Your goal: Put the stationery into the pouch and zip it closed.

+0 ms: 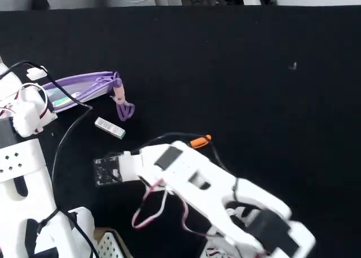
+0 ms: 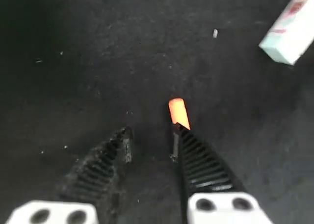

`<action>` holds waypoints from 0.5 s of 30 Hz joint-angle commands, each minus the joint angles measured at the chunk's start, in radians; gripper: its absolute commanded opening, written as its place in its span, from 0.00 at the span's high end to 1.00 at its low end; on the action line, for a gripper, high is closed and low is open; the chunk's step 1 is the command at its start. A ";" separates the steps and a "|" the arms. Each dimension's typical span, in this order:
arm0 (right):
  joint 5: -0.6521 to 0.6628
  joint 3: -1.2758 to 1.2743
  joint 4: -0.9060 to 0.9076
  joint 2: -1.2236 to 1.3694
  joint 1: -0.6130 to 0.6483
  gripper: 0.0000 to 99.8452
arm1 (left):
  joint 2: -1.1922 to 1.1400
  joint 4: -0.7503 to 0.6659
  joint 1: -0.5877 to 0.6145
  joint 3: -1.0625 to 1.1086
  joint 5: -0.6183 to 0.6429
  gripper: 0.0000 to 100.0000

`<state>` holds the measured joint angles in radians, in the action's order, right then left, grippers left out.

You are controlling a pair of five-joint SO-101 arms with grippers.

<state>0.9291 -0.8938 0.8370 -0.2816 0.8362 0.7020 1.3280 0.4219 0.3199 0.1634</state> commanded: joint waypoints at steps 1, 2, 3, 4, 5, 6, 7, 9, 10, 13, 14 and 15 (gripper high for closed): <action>0.055 0.125 -0.017 0.145 -0.031 0.89 | 0.005 -0.026 0.018 -0.058 0.000 0.97; 0.057 0.147 -0.017 0.170 -0.046 0.89 | 0.005 -0.026 0.018 -0.058 0.000 0.97; 0.057 0.163 -0.017 0.188 -0.064 0.89 | 0.005 -0.025 0.018 -0.058 -0.002 0.97; 0.057 0.177 -0.017 0.203 -0.080 0.89 | 0.005 -0.025 0.018 -0.058 -0.002 0.97; 0.057 0.188 -0.017 0.211 -0.094 0.89 | 0.005 -0.025 0.018 -0.058 -0.002 0.97; 0.057 0.199 -0.018 0.216 -0.104 0.89 | 0.005 -0.025 0.018 -0.058 -0.002 0.97; 0.057 0.202 -0.028 0.217 -0.114 0.89 | 0.005 -0.025 0.018 -0.058 -0.002 0.97; 0.057 0.199 -0.048 0.211 -0.129 0.89 | 0.005 -0.025 0.018 -0.058 -0.002 0.97; 0.057 0.199 -0.049 0.206 -0.129 0.89 | 0.005 -0.025 0.018 -0.058 -0.002 0.97; 0.057 0.196 -0.048 0.182 -0.123 0.89 | 0.005 -0.025 0.018 -0.058 -0.002 0.97; 0.057 0.196 -0.041 0.173 -0.123 0.89 | 0.005 -0.025 0.018 -0.058 -0.002 0.97; 0.057 0.199 -0.040 0.162 -0.123 0.89 | 0.005 -0.025 0.018 -0.058 -0.002 0.97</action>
<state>0.9735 -0.7403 0.8124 -0.0637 0.7258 0.7020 1.3280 0.4219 0.3199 0.1634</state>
